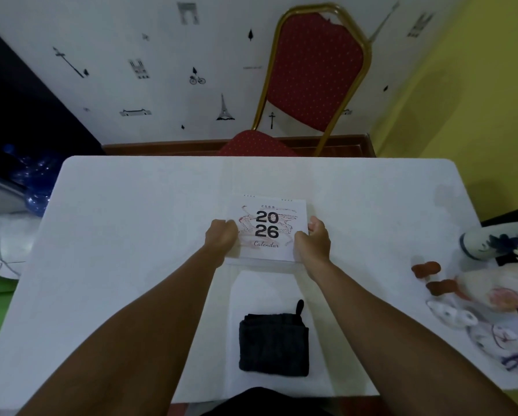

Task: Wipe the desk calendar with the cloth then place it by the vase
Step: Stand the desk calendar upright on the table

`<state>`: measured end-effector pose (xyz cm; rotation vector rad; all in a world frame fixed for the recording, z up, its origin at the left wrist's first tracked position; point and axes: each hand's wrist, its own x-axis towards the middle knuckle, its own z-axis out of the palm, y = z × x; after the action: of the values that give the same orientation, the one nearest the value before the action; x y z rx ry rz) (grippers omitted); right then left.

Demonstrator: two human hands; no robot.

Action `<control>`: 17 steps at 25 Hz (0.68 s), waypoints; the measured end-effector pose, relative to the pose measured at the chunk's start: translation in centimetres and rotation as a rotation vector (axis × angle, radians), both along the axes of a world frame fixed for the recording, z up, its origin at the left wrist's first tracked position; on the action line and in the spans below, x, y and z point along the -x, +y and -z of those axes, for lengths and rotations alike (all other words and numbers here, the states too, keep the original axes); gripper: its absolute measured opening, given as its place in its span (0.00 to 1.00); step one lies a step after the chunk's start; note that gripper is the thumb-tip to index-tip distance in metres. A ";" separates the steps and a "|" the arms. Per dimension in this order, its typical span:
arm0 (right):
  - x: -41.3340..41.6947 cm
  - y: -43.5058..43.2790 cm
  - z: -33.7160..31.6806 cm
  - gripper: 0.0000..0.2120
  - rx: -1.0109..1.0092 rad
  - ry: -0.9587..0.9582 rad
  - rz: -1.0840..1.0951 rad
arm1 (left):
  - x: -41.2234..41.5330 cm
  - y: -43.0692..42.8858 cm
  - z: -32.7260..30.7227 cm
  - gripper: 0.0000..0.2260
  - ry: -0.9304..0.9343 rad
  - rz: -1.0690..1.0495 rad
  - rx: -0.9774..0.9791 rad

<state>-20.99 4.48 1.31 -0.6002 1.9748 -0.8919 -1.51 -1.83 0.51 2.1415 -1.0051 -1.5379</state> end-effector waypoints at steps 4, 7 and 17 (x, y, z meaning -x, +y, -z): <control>0.6 -1.3 -1.2 0.13 0.067 -0.060 0.025 | 0.4 -0.9 -1.8 0.23 0.020 -0.029 0.082; 1.1 -2.6 -2.5 0.18 0.157 -0.111 0.038 | 0.9 -1.4 -3.4 0.25 0.090 -0.024 0.192; 3.5 -1.7 -0.2 0.21 0.178 -0.049 -0.129 | 0.5 1.1 -1.8 0.19 0.221 0.268 0.320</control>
<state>-24.46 2.81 1.48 -0.7912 1.8032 -0.9984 -2.00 -0.77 2.33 1.6350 -1.3935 -1.5616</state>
